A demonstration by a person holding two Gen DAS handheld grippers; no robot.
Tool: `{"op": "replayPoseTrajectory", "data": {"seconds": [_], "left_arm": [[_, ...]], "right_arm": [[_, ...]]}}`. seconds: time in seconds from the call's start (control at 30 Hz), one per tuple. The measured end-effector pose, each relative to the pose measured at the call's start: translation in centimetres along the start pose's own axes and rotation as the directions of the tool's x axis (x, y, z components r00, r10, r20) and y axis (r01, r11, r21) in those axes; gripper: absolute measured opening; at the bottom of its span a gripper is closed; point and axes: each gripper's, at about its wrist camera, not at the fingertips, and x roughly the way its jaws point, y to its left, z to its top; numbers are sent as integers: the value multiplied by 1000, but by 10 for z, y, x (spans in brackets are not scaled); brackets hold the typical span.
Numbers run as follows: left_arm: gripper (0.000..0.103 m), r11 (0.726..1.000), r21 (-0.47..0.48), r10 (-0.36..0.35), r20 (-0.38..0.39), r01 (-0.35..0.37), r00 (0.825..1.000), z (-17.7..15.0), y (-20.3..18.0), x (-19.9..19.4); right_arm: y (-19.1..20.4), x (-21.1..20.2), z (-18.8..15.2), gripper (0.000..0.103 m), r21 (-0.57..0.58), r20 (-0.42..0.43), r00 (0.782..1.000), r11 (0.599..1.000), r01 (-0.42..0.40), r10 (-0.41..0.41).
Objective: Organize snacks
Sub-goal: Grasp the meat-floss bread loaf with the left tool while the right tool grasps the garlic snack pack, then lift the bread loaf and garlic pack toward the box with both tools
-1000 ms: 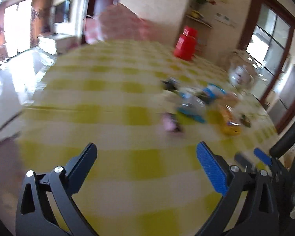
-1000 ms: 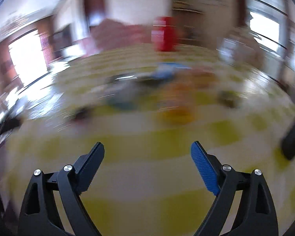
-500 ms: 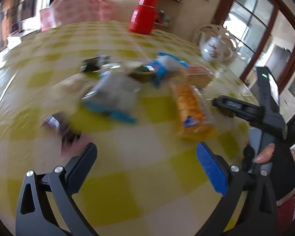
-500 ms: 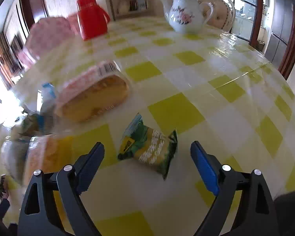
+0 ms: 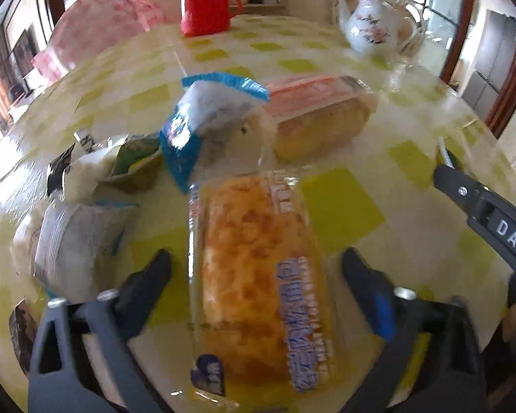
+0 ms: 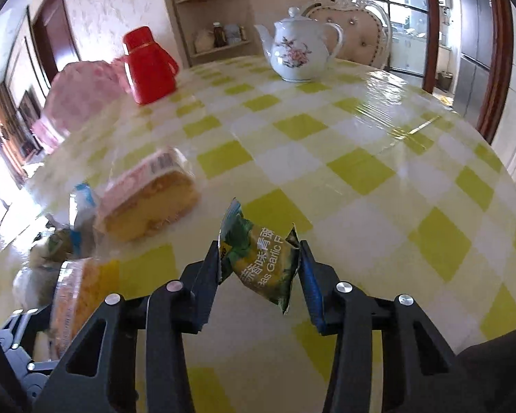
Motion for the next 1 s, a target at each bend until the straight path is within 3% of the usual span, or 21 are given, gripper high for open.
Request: {"op": "replayPoseTrajectory", "data": {"seconds": [0.03, 0.17, 0.4, 0.6, 1.0], "left_arm": [[50, 1000, 17, -5, 22, 5, 1000, -2, 2, -6], [49, 998, -15, -67, 72, 68, 995, -12, 26, -23], [49, 993, -90, -57, 231, 80, 971, -20, 58, -68], [49, 978, -176, -67, 239, 111, 969, -39, 86, -82], [49, 964, -236, -39, 336, 125, 941, -74, 112, -118]], "right_arm": [[2, -2, 0, 44, -4, 4, 1000, 1000, -4, 4], [5, -6, -1, 44, -3, 20, 1000, 1000, -18, 18], [7, -9, -2, 44, 18, 57, 995, 997, -80, 79], [21, -14, -13, 44, -6, 71, 992, 995, -104, 104], [54, -74, -49, 44, -122, 229, 960, 983, -138, 163]]}}
